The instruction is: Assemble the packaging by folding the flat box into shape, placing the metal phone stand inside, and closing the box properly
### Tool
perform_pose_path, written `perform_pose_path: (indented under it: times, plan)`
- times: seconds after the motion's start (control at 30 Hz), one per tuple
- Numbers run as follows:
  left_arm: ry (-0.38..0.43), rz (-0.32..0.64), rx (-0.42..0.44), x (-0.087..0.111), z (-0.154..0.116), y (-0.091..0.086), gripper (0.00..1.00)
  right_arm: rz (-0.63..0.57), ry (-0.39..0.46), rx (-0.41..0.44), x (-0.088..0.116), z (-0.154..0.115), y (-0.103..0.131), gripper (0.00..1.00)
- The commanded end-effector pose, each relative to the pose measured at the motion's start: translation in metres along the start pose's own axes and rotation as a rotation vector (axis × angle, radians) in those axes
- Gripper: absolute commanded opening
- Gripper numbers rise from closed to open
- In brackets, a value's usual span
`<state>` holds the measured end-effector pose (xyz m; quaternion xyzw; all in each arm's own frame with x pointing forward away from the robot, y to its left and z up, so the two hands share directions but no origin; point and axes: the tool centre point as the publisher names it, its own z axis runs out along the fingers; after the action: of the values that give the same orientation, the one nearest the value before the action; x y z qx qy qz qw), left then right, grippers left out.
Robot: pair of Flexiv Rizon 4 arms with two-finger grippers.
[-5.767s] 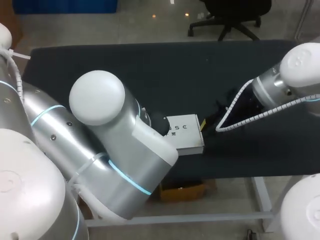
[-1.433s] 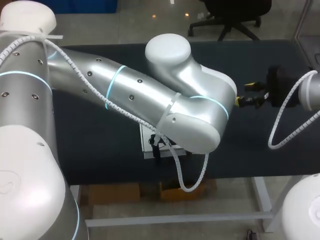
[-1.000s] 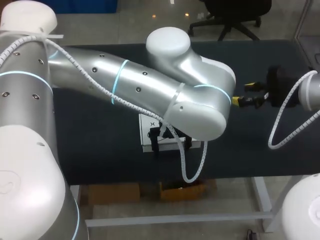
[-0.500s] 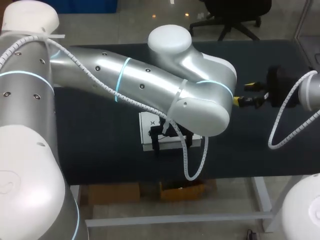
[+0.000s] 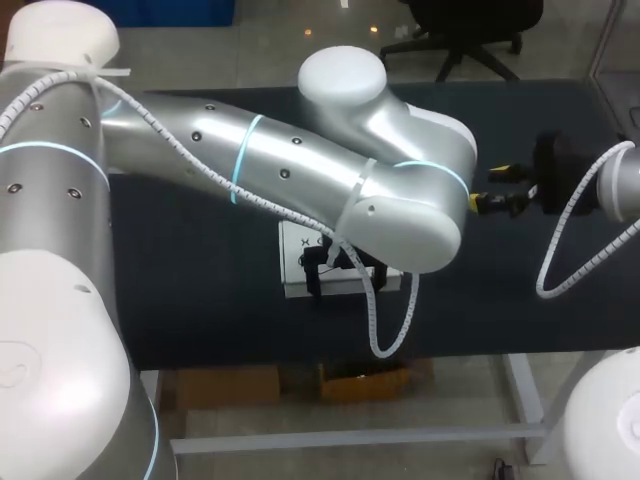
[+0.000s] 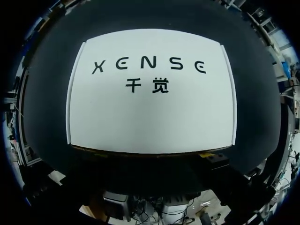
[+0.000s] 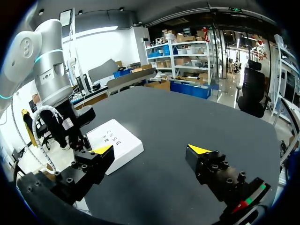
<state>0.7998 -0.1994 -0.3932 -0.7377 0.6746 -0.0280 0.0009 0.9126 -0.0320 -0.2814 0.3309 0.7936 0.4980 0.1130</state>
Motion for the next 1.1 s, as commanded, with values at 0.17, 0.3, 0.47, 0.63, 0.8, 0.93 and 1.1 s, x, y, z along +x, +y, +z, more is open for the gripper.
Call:
perform_pose_path:
  times: [0.17, 0.3, 0.47, 0.63, 0.8, 0.93, 1.1]
  plan:
    - [-0.009, -0.008, 0.010, 0.007, 0.001, -0.014, 1.00, 0.000, 0.005, -0.006, -0.001, -0.001, -0.001, 1.00]
    - [-0.010, -0.015, 0.012, 0.007, 0.003, -0.022, 1.00, 0.000, 0.005, -0.006, -0.001, -0.001, -0.001, 1.00]
    - [-0.013, -0.018, 0.016, 0.008, 0.005, -0.037, 1.00, 0.000, 0.005, -0.006, -0.001, -0.001, -0.001, 1.00]
    - [-0.018, -0.020, 0.025, 0.008, 0.005, -0.055, 1.00, 0.000, 0.005, -0.006, -0.001, -0.001, -0.001, 1.00]
    - [-0.026, -0.019, 0.035, 0.007, 0.005, -0.076, 1.00, 0.000, 0.005, -0.006, -0.001, -0.001, -0.001, 1.00]
    - [-0.025, -0.018, 0.034, 0.004, 0.006, -0.096, 1.00, 0.000, 0.005, -0.006, -0.001, -0.001, -0.001, 1.00]
    - [-0.018, -0.017, 0.037, 0.000, 0.005, -0.122, 1.00, 0.000, 0.005, -0.006, -0.001, -0.001, -0.001, 1.00]
